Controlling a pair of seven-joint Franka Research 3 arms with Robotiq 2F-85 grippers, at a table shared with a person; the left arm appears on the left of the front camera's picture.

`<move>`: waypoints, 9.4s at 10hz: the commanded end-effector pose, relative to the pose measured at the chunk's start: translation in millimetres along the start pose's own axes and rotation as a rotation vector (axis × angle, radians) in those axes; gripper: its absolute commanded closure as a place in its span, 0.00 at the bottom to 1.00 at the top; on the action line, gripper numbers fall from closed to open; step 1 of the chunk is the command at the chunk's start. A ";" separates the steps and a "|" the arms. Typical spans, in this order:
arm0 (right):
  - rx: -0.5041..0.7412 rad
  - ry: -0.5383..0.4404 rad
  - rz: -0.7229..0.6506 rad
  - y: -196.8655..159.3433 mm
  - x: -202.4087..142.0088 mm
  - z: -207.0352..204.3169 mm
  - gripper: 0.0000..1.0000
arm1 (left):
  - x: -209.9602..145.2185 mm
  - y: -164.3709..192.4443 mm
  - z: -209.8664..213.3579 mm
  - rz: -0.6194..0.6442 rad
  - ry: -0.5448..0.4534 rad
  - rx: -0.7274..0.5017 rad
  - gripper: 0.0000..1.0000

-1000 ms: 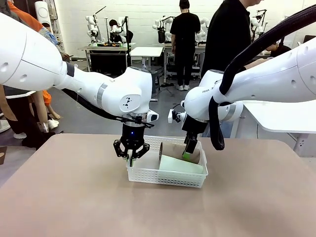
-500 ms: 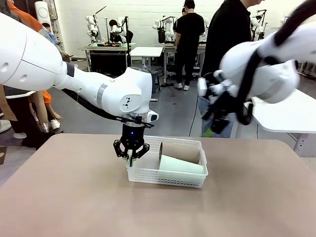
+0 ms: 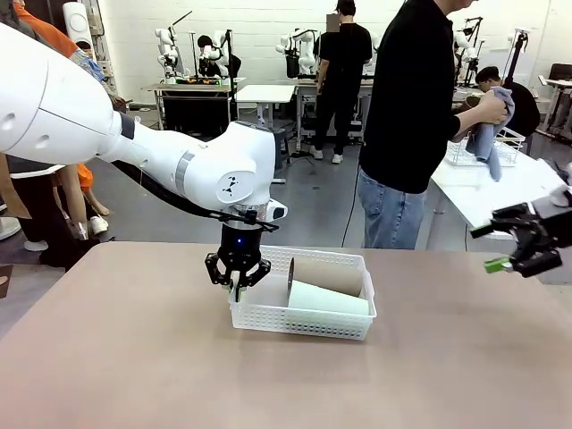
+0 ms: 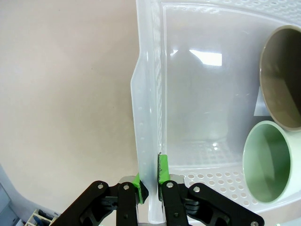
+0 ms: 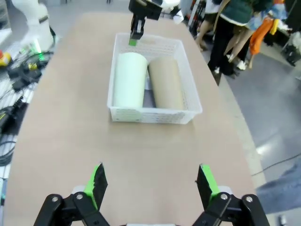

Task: Clean and organize the cups into the basket.
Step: Pick up the Reusable plastic cup from the right side of the table and stack it inside the Organizing basket in the center of the table.

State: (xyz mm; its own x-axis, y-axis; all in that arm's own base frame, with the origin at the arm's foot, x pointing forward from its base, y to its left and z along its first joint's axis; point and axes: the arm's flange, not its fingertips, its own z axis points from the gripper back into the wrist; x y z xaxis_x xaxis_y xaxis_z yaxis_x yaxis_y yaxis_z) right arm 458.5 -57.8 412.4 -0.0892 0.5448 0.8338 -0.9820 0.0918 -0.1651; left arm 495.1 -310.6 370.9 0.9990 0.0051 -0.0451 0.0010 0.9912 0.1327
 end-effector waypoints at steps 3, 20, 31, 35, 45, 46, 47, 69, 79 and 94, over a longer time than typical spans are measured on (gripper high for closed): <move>0.044 -0.185 -0.120 -26.9 -62.2 19.6 0.00 | -0.9 1.4 -1.4 -0.004 0.004 0.007 1.00; 0.046 -0.185 -0.152 -23.4 -74.6 24.1 0.00 | -0.9 1.4 -1.4 -0.004 0.004 0.007 1.00; 0.030 -0.115 -0.228 -80.5 -145.7 -68.9 0.00 | -0.9 1.4 -1.4 -0.004 0.004 0.007 1.00; 0.091 -0.077 -0.207 -79.5 -145.7 -88.5 0.00 | -0.9 1.4 -1.4 -0.004 0.004 0.007 1.00; 0.287 -0.083 -0.101 -42.4 -114.8 -110.3 0.00 | -0.9 1.4 -1.4 -0.004 0.004 0.007 1.00; 0.294 -0.083 -0.099 -41.8 -112.6 -112.6 0.00 | -0.9 1.4 -1.4 -0.004 0.004 0.007 1.00; 0.301 -0.084 -0.098 -41.0 -110.6 -114.2 0.00 | -0.9 1.4 -1.4 -0.004 0.004 0.007 1.00; 0.321 -0.161 -0.163 -21.7 -67.3 -113.0 0.78 | -0.9 1.4 -1.4 -0.004 0.004 0.007 1.00; 0.119 -0.190 -0.263 31.4 49.0 -21.1 0.78 | -0.9 1.4 -1.4 -0.004 0.004 0.007 1.00; 0.216 0.593 -0.076 -6.2 211.2 -215.2 0.19 | -0.9 1.4 -1.4 -0.004 0.004 0.007 1.00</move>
State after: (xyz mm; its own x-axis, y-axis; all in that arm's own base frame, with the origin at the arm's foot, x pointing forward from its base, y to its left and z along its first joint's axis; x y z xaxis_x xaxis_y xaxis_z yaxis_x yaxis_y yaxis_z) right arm 472.0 220.8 467.5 0.0149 0.9037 0.4278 -0.9994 0.0004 0.0338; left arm 495.1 -310.7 370.3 0.9989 0.0051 -0.0461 0.0011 0.9911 0.1331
